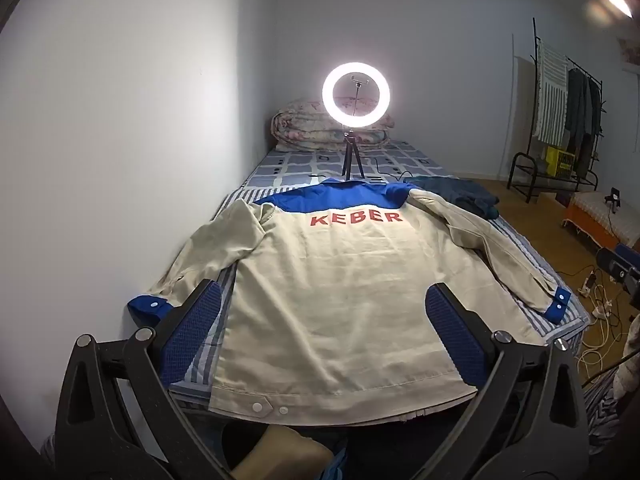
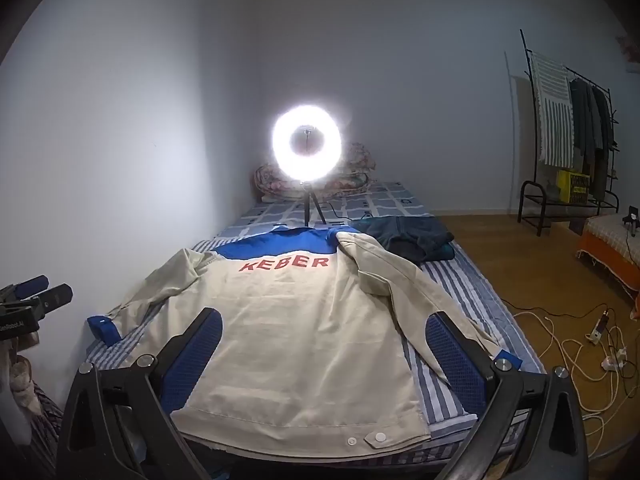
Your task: Fold large clothes
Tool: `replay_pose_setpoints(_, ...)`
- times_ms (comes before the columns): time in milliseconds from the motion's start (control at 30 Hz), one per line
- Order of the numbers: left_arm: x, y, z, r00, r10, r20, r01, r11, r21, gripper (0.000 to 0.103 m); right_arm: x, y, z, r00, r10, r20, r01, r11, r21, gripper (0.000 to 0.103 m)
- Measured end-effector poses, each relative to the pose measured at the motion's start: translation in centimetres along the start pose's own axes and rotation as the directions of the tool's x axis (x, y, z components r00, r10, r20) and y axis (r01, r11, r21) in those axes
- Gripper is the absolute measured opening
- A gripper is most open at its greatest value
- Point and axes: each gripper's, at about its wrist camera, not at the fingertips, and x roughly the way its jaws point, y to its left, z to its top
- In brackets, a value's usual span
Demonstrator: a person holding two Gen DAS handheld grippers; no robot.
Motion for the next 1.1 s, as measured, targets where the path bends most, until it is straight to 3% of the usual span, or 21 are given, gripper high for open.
replay_pose_setpoints(33,0.2,-0.1,0.1,0.999,0.009,-0.043,-0.009,1.000,0.015,0.103,0.0,0.0,0.0,1.000,-0.003,0.000,0.003,1.000,-0.003,0.103)
replay_pose_setpoints(1100,0.2,0.1,-0.3,0.999,0.032,-0.019,-0.032,0.999,0.001,0.103,0.0,0.8,0.5,1.000,0.006,0.001,-0.006,1.000,-0.021,0.103)
